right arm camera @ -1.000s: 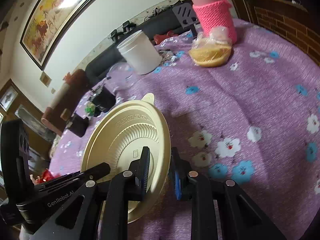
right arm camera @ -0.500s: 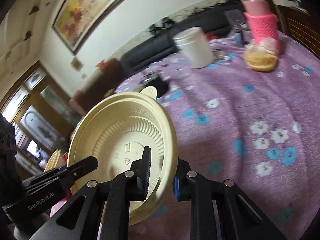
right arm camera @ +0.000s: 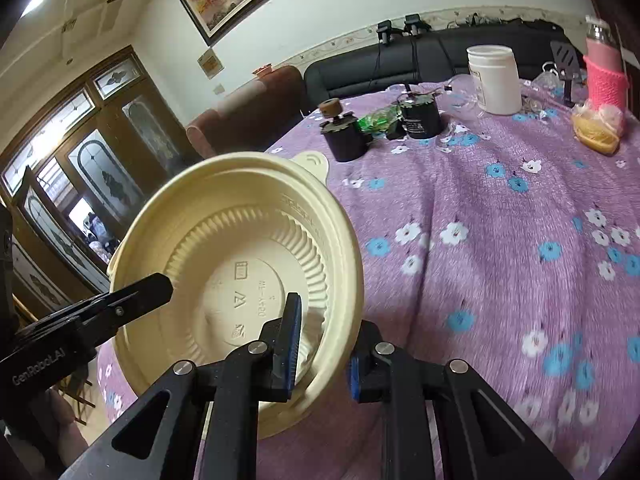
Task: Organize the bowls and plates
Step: 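Grasp the rim of the second cream bowl with both tools and lift, then carry the second cream bowl onto the stack and open both tools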
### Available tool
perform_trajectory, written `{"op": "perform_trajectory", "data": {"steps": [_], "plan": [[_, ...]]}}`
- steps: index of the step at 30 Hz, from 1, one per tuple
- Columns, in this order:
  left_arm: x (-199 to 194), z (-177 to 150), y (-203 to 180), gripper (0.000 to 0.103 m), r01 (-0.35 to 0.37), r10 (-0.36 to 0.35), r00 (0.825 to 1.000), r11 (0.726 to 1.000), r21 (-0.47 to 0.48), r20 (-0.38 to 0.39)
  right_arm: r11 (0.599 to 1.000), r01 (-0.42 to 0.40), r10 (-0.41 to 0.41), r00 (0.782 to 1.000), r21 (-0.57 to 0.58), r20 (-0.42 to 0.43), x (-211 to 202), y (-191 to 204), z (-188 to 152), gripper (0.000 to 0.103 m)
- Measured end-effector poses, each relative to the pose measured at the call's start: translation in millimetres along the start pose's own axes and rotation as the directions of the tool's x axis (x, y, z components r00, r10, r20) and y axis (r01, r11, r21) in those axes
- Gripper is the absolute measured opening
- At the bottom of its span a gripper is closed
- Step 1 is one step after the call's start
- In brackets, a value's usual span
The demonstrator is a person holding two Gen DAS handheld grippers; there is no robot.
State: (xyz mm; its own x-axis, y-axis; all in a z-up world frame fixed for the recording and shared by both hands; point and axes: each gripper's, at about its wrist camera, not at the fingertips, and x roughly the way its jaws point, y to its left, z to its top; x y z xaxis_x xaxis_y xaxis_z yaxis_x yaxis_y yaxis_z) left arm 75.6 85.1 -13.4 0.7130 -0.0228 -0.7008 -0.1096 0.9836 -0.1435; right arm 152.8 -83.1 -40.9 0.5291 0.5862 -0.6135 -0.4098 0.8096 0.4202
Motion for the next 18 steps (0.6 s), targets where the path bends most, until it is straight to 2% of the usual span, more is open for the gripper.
{"op": "perform_trajectory", "data": {"steps": [10,18], "plan": [[-35.8,-29.1,6.9,0.017,0.015,-0.019,0.997,0.999,0.048,0.080,0.999,0.023,-0.023,1.000,0.028,0.003,-21.7,24.9,-25.4,0.022],[-41.1,-35.0,36.7,0.017,0.039,-0.039,0.995,0.999,0.010,0.091,0.999,0.030,-0.030,0.999,0.020,-0.012,-16.6,48.5,-33.3,0.022]]}}
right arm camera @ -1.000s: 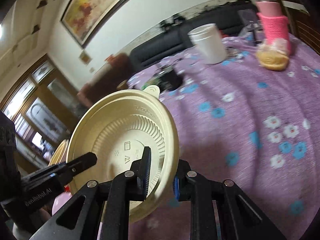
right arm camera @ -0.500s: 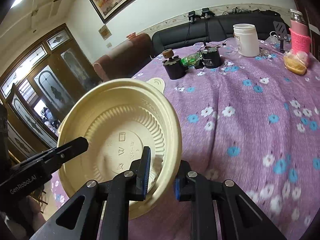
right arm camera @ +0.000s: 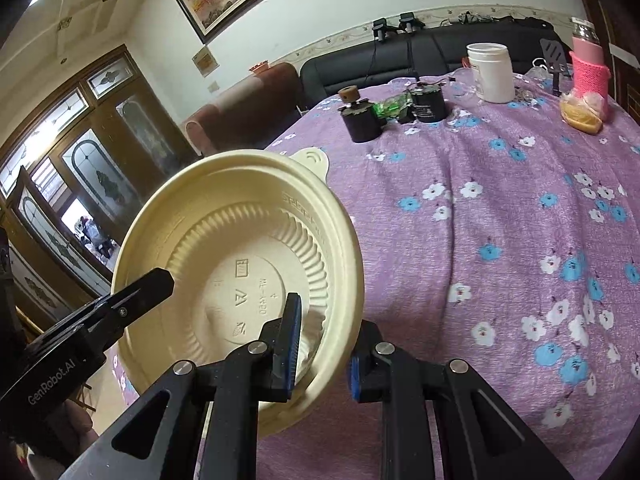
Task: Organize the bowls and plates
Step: 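Carry the second cream bowl onto the stack and open both tools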
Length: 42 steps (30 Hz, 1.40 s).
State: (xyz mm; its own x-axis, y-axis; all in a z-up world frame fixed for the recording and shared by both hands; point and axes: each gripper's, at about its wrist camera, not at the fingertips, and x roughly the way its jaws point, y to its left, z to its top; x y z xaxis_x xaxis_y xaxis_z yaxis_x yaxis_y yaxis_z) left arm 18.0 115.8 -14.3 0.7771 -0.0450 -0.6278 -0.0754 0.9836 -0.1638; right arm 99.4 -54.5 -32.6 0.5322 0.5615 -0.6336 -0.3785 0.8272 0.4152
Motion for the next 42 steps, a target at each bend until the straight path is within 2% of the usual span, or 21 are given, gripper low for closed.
{"op": "perform_trajectory", "data": {"steps": [8,11,13,17,20,22,26,30,34,39,42], "plan": [[-13.6,13.3,49.1,0.017,-0.042,0.045,0.999,0.996,-0.076,0.031,0.997,-0.029,0.029,1.000,-0.074,-0.003,19.5,48.5,22.3,0.022],[-23.5,32.8,71.0,0.017,-0.095,0.102,0.992,0.992,-0.087,0.073,0.991,-0.065,0.067,0.998,-0.116,0.009,27.1,77.2,41.4,0.022],[-25.6,47.4,83.7,0.017,-0.109,0.118,0.989,0.989,-0.099,0.086,0.985,-0.060,0.064,0.998,-0.160,0.018,34.7,96.7,55.9,0.022],[-25.1,72.6,107.6,0.017,-0.155,0.167,0.981,0.980,-0.123,0.102,0.979,-0.087,0.090,0.996,-0.183,0.007,52.4,125.1,83.7,0.022],[-15.7,83.7,114.9,0.017,-0.225,0.234,0.968,0.970,-0.096,0.087,0.974,-0.086,0.090,0.996,-0.207,0.007,66.0,141.2,97.7,0.022],[-7.5,88.6,117.8,0.018,-0.261,0.265,0.962,0.963,-0.071,0.067,0.973,-0.084,0.089,0.996,-0.214,0.011,76.0,145.1,102.7,0.022],[-5.5,92.9,122.8,0.018,-0.288,0.292,0.955,0.955,-0.076,0.059,0.978,-0.128,0.126,0.992,-0.165,-0.025,96.0,142.9,106.2,0.022],[-10.7,95.2,126.4,0.018,-0.306,0.310,0.949,0.949,-0.075,0.054,0.973,-0.159,0.153,0.987,-0.167,-0.049,105.7,143.8,104.0,0.022],[-10.9,99.7,120.7,0.018,-0.357,0.358,0.932,0.934,-0.037,0.051,0.965,-0.195,0.186,0.980,-0.176,-0.067,113.5,145.5,104.2,0.023],[1.8,102.7,115.3,0.018,-0.376,0.376,0.925,0.927,-0.004,0.054,0.965,-0.189,0.183,0.982,-0.181,-0.051,114.9,139.3,106.7,0.023],[20.9,103.8,114.1,0.019,-0.380,0.380,0.925,0.925,0.015,0.023,0.972,-0.160,0.153,0.987,-0.174,-0.048,117.1,132.7,110.9,0.023]]}}
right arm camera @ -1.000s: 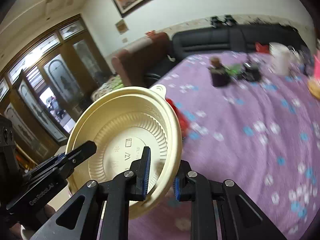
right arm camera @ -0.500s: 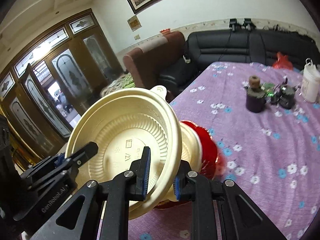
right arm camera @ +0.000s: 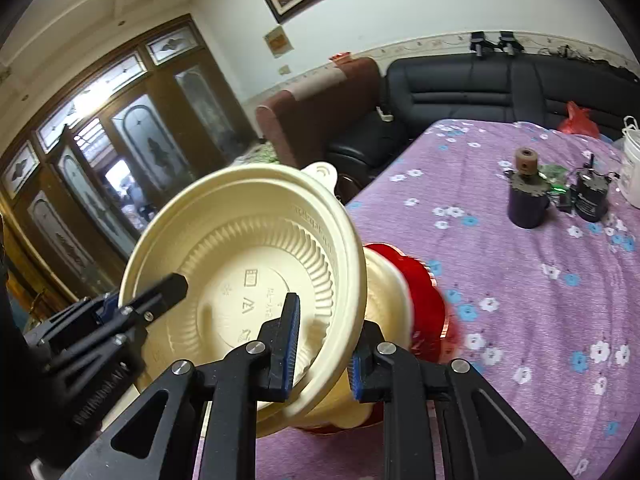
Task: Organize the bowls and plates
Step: 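Carry the second cream bowl onto the stack and open both tools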
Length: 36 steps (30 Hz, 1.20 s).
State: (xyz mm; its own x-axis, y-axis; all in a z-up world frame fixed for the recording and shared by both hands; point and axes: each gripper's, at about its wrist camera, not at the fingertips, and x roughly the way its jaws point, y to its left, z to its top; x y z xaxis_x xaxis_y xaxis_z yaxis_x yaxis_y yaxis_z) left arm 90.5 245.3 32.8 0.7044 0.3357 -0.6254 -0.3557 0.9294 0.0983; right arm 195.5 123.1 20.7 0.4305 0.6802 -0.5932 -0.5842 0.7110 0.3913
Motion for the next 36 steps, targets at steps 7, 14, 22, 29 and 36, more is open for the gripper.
{"op": "perform_trajectory", "data": {"steps": [7,14,22,29,36], "plan": [[47.9,0.9,6.4,0.020,0.021,-0.025,0.993,0.999,-0.033,-0.114,0.998,0.066,-0.066,0.996,0.000,-0.064,20.5,-8.9,4.5,0.023],[53.6,3.4,8.1,0.026,0.019,-0.024,0.993,0.999,-0.049,-0.115,0.993,0.113,-0.115,0.990,-0.024,-0.085,35.8,-12.2,4.8,0.023],[22.1,-4.0,34.4,0.058,0.016,-0.022,0.999,0.992,-0.128,-0.041,0.987,0.141,-0.146,0.988,-0.083,-0.050,38.2,1.4,3.6,0.037],[-0.3,-27.9,57.5,0.062,0.047,-0.055,0.998,0.979,-0.197,-0.035,0.961,0.207,-0.207,0.978,-0.183,0.019,41.9,18.5,-4.3,0.060],[-37.7,-42.7,70.9,0.075,0.042,-0.030,0.998,0.968,-0.249,0.052,0.917,0.284,-0.264,0.958,-0.280,0.108,28.5,41.6,-7.7,0.067]]}}
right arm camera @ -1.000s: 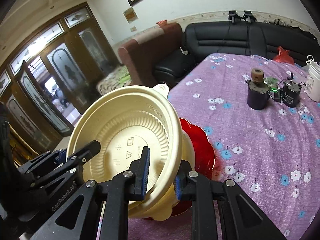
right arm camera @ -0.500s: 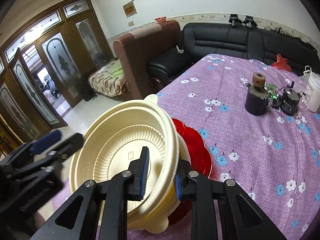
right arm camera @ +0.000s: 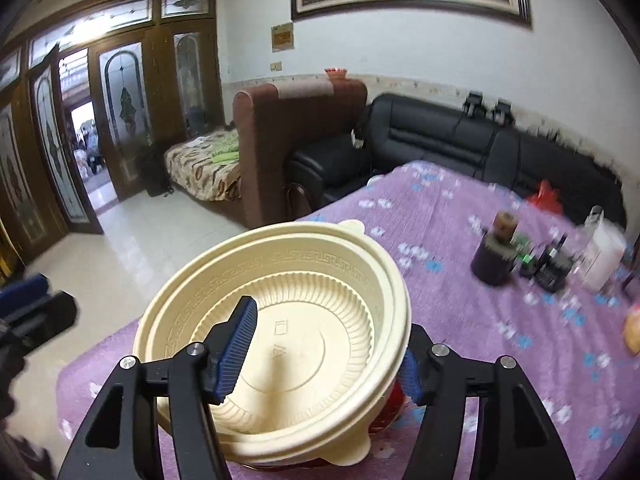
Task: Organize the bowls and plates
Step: 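Carry the second cream bowl onto the stack and open both tools, then withdraw both tools back from the finished stack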
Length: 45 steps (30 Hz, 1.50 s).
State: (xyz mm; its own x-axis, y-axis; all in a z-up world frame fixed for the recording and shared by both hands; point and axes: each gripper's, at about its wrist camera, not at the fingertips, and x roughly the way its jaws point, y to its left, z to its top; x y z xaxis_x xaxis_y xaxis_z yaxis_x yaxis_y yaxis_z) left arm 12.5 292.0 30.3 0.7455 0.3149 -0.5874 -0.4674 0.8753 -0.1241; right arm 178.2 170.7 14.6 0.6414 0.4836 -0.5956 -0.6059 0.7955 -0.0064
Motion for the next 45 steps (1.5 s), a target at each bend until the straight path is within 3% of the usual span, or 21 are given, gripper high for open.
{"op": "perform_trajectory", "data": {"steps": [4,10,13,16,22,24,25,28,32,37,41,45], "plan": [[-20.5,-4.4,0.9,0.080,-0.019,0.019,0.998,1.000,-0.009,0.059,1.000,0.002,-0.002,0.998,0.009,0.061,-21.4,0.3,2.3,0.072],[-29.1,-14.2,4.0,0.081,-0.018,0.019,0.998,1.000,-0.022,0.060,0.994,0.021,-0.037,0.989,0.111,0.145,-58.7,-21.6,-5.0,0.083],[-29.1,-19.9,6.0,0.082,-0.010,0.012,0.999,0.999,-0.040,0.043,0.989,0.021,-0.040,0.991,0.150,0.127,-63.3,-34.7,-11.7,0.084],[-34.8,-25.5,5.9,0.082,-0.006,0.009,0.999,0.999,-0.049,0.045,0.984,0.079,-0.095,0.991,0.157,0.097,-62.0,-42.5,-17.8,0.084],[-56.9,-32.1,6.5,0.082,-0.029,0.036,0.993,0.998,-0.063,0.110,0.981,0.024,-0.047,0.992,0.194,0.118,-82.6,-46.4,-38.6,0.084],[-69.3,-34.4,6.6,0.084,-0.054,0.063,0.987,0.997,-0.063,0.148,0.981,-0.008,-0.020,0.990,0.195,0.142,-94.1,-39.6,-47.7,0.084],[-75.5,-35.5,7.5,0.089,-0.068,0.079,0.982,0.995,-0.066,0.169,0.981,-0.025,-0.004,0.989,0.194,0.150,-98.4,-35.6,-51.7,0.084],[-100.7,-41.0,12.7,0.103,-0.132,0.151,0.954,0.987,-0.088,0.261,0.983,-0.074,0.043,0.983,0.169,0.181,-109.3,-19.4,-63.4,0.085],[-129.9,-41.6,21.7,0.103,-0.203,0.217,0.925,0.976,-0.078,0.313,0.993,-0.067,0.047,0.978,0.093,0.202,-113.0,0.7,-80.3,0.086],[-150.5,-37.3,42.5,0.103,-0.272,0.294,0.897,0.956,-0.110,0.329,0.992,-0.095,0.082,0.985,0.084,0.153,-98.8,4.1,-96.4,0.087],[-153.3,-36.0,50.9,0.103,-0.269,0.310,0.893,0.949,-0.165,0.326,0.989,-0.098,0.083,0.987,0.113,0.136,-91.1,-1.1,-105.0,0.087],[-148.5,-38.9,37.6,0.103,-0.268,0.297,0.899,0.954,-0.133,0.322,0.990,-0.068,0.048,0.986,0.122,0.160,-94.9,-8.2,-109.9,0.087]]}}
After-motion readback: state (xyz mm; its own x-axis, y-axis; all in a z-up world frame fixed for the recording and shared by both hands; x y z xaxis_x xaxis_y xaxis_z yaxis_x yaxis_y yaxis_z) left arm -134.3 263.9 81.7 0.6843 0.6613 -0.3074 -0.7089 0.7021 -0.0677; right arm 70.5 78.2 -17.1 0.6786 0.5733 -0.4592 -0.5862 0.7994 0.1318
